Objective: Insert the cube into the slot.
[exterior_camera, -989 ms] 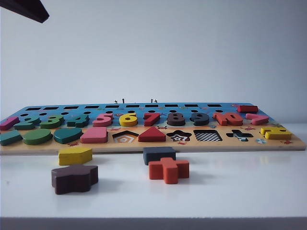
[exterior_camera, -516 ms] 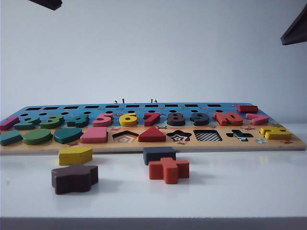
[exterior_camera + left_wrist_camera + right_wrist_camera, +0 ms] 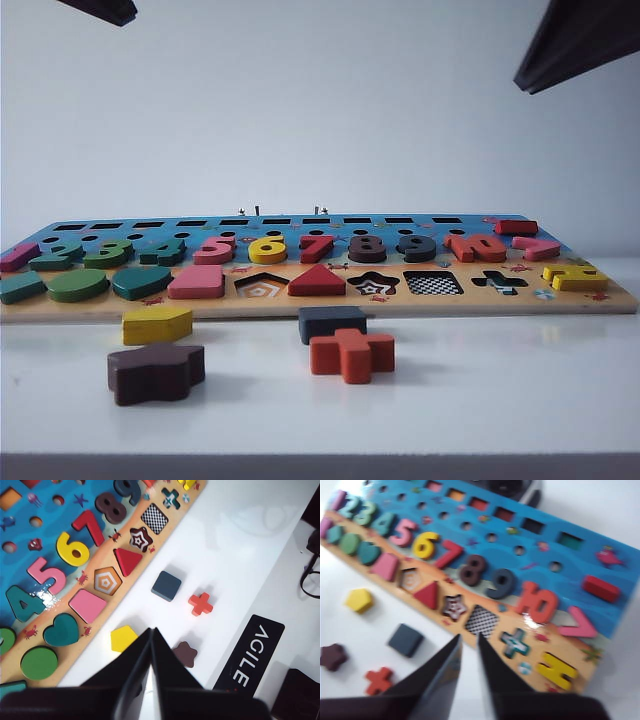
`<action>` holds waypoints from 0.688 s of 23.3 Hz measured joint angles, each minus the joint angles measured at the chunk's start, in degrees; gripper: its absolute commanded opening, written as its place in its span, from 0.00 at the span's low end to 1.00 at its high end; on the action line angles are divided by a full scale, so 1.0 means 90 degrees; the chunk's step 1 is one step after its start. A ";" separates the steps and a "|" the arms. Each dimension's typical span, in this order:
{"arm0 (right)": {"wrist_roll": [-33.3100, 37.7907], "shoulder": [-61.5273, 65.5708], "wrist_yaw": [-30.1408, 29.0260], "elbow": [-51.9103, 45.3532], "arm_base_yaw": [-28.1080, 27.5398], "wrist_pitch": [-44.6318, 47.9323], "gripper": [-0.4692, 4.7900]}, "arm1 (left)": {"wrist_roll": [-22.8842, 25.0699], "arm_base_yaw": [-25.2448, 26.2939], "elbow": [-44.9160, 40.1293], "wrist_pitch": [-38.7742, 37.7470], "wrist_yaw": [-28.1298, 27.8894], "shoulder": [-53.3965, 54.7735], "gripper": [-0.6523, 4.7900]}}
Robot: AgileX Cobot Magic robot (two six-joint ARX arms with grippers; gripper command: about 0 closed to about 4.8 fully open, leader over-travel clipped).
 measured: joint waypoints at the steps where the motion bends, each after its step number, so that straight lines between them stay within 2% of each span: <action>1: 0.0000 0.0107 -0.0146 0.0107 0.0073 -0.0024 0.49 | 0.0000 0.0002 0.0046 -0.0019 0.0002 0.0036 0.15; 4: 0.0002 0.0406 -0.0432 0.0386 0.0369 -0.0061 0.69 | 0.0002 0.0007 0.0209 -0.0058 0.0000 0.0153 0.15; 5: 0.0002 0.0495 -0.0454 0.0464 0.0464 -0.0078 0.72 | 0.0000 0.0010 0.0277 -0.0090 0.0002 0.0189 0.15; 7: 0.0000 0.0814 -0.0527 0.0665 0.0770 -0.0223 0.73 | 0.0002 0.0010 0.0454 -0.0226 0.0002 0.0257 0.15; 12: -0.0588 0.1423 -0.0945 0.0848 0.1122 -0.0763 0.98 | 0.0002 0.0010 0.0568 -0.0335 0.0002 0.0318 0.15; 14: -0.0680 0.1610 -0.1081 0.0867 0.1200 -0.0884 1.00 | 0.0002 0.0012 0.0595 -0.0291 0.0000 0.0325 0.15; 16: -0.1100 0.1851 -0.1103 0.0874 0.1280 -0.0993 0.99 | 0.0002 0.0012 0.0595 -0.0321 0.0000 0.0333 0.15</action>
